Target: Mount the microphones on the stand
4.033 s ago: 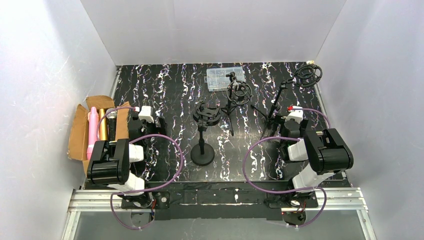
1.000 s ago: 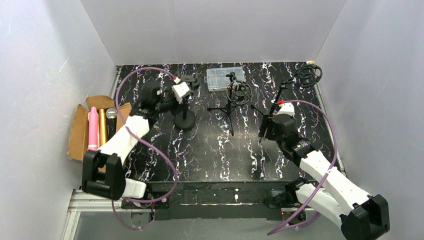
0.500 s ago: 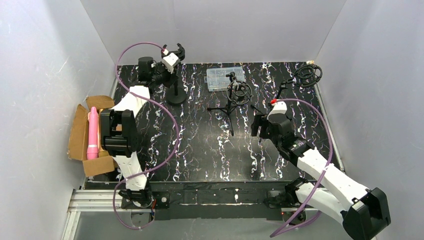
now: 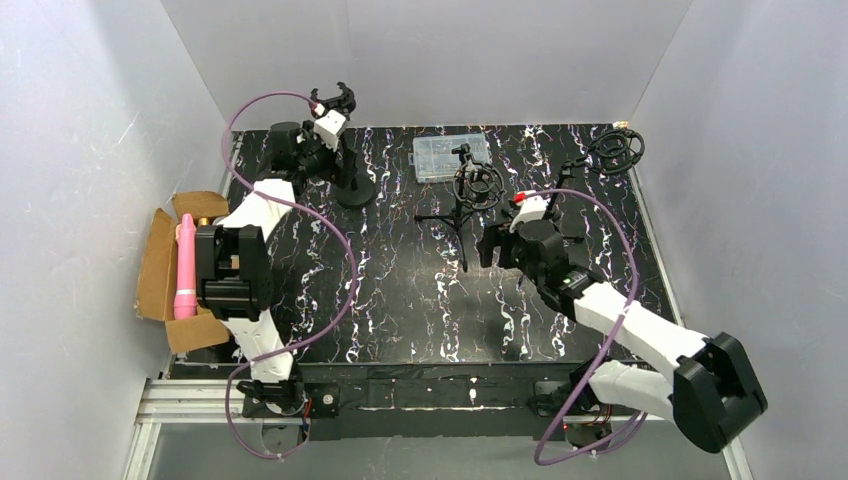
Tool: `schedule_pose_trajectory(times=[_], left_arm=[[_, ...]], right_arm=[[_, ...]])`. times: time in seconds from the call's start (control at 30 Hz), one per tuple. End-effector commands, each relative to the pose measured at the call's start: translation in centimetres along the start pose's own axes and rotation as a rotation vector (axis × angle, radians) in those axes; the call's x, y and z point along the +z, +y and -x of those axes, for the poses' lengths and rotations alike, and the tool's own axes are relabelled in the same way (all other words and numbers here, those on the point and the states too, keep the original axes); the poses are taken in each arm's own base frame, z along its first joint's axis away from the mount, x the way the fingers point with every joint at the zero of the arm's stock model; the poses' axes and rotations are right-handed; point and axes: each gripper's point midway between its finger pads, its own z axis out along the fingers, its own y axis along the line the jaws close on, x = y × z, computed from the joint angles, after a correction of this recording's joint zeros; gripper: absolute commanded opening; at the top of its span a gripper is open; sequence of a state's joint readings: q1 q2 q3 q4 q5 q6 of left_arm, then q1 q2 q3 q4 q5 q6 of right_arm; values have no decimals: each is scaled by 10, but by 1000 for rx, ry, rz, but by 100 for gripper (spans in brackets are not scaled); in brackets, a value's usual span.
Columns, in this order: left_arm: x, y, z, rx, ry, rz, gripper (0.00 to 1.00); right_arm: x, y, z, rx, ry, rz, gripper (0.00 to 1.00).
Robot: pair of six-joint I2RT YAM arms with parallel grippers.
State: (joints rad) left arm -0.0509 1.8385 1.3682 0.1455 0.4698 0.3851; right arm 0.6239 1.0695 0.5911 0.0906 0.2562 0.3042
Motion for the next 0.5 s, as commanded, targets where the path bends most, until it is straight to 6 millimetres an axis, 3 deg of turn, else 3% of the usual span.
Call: schedule_pose_trajectory(times=[0.0, 0.17, 0.47], left_arm=[[-40, -17, 23, -26, -25, -15, 96], [-67, -30, 10, -113, 90, -9, 98], [-130, -73, 12, -186, 126, -56, 98]], right_arm=[[21, 22, 31, -17, -110, 78, 87], [50, 26, 20, -29, -84, 81, 86], [95, 28, -8, -27, -36, 76, 81]])
